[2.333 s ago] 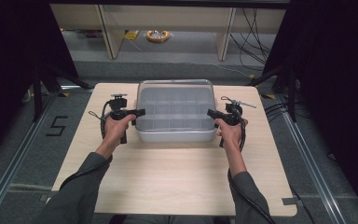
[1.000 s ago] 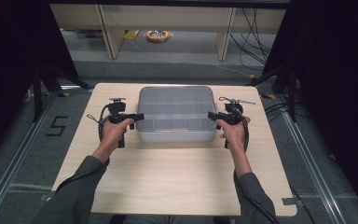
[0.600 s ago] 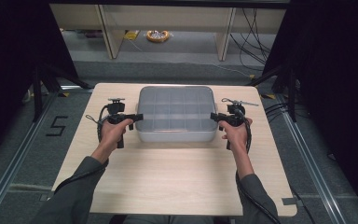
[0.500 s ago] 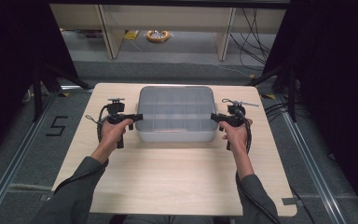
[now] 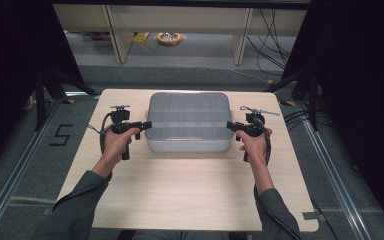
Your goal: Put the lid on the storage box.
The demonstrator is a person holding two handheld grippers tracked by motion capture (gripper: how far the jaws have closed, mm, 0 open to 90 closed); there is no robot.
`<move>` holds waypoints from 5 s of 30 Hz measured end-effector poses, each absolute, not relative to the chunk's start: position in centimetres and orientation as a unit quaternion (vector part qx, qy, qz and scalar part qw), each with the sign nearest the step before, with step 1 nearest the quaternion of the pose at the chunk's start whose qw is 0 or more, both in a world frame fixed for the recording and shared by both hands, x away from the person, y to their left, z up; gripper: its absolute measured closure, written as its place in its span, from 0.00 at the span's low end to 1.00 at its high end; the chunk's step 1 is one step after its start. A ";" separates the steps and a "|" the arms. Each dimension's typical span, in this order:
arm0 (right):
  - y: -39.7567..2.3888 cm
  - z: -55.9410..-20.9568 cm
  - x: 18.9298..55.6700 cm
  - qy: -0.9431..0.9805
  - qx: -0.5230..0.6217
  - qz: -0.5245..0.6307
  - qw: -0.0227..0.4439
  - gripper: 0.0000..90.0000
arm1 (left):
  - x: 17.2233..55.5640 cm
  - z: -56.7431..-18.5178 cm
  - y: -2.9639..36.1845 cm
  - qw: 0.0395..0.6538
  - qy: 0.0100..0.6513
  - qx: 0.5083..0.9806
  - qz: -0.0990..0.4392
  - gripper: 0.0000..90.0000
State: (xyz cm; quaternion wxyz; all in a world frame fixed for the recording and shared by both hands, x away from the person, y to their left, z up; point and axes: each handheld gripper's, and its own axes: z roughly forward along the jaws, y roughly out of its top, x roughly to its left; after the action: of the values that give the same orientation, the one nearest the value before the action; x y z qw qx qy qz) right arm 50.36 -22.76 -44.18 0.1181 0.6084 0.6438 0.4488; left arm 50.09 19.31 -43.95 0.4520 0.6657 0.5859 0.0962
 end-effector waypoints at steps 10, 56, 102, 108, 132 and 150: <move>-23.2 -43.8 49.6 0.657 0.585 0.457 0.133 0.60 | 48.5 -43.9 19.9 0.468 0.576 0.664 0.092 0.51; -23.0 -42.9 44.2 0.670 0.549 0.478 0.147 0.37 | 41.1 -45.3 18.9 0.474 0.516 0.708 0.089 0.33; -23.1 -45.7 37.4 0.712 0.510 0.463 0.138 0.31 | 34.5 -49.1 17.6 0.457 0.456 0.761 0.069 0.17; -23.0 -46.4 36.4 0.719 0.499 0.462 0.143 0.31 | 33.9 -49.3 17.4 0.456 0.445 0.768 0.067 0.17; -22.6 -47.5 30.9 0.745 0.476 0.456 0.107 0.22 | 30.2 -50.0 17.3 0.443 0.408 0.795 0.071 0.17; -22.9 -48.6 26.8 0.780 0.452 0.421 0.096 0.21 | 27.6 -50.4 17.2 0.429 0.401 0.807 0.063 0.17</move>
State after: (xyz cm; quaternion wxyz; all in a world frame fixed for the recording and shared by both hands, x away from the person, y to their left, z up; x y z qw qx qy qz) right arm 26.79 -22.89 -48.62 0.0959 0.4525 0.7800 0.4214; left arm 27.57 17.23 -50.39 0.4291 0.8067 0.4015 0.0633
